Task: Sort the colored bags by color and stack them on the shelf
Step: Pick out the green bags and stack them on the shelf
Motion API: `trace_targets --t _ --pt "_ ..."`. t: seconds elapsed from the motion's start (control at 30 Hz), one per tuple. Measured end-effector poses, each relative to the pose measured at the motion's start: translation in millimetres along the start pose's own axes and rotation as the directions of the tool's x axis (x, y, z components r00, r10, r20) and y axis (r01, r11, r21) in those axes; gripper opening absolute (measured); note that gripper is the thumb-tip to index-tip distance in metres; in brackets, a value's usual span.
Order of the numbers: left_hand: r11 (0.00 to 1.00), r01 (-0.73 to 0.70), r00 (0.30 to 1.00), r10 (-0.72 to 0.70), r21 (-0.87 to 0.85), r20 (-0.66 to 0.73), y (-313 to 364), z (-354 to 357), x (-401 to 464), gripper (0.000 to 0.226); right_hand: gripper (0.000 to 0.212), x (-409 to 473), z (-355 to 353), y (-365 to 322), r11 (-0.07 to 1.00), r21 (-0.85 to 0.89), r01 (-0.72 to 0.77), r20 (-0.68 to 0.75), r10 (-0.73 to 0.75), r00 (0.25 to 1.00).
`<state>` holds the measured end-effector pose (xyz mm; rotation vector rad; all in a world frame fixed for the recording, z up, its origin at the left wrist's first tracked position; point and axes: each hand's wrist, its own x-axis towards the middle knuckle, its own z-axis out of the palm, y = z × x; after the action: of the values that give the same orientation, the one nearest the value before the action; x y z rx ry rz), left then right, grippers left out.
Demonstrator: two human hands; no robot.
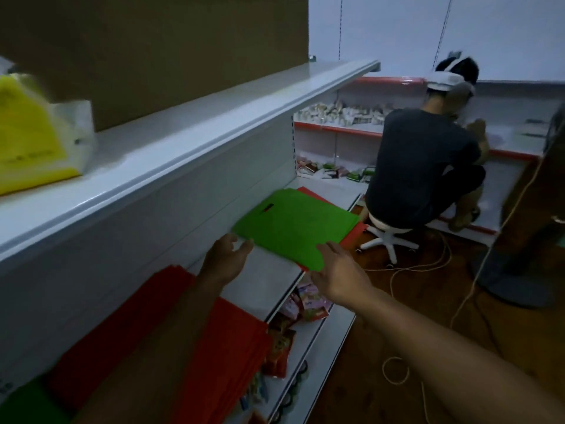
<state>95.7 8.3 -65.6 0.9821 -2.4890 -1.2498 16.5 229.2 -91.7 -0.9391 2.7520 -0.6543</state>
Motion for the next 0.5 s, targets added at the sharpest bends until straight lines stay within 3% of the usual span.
trace_targets --t 0.17,0.3,0.5 --pt "0.998 0.057 0.998 -0.057 -0.023 -0.005 19.1 33.3 51.6 0.054 0.07 63.8 -7.2 42.3 0.996 0.06 -0.066 0.061 0.062 0.996" --pt "0.977 0.175 0.982 -0.182 -0.121 -0.046 19.6 66.3 86.7 0.048 0.07 118.3 -7.6 80.7 0.995 0.072 -0.071 0.12 0.062 0.991" --pt "0.857 0.447 0.87 -0.483 -0.258 -0.099 17.0 111.7 120.5 0.061 0.071 201.1 -14.0 139.3 0.998 0.065 0.015 0.161 -0.025 0.987"
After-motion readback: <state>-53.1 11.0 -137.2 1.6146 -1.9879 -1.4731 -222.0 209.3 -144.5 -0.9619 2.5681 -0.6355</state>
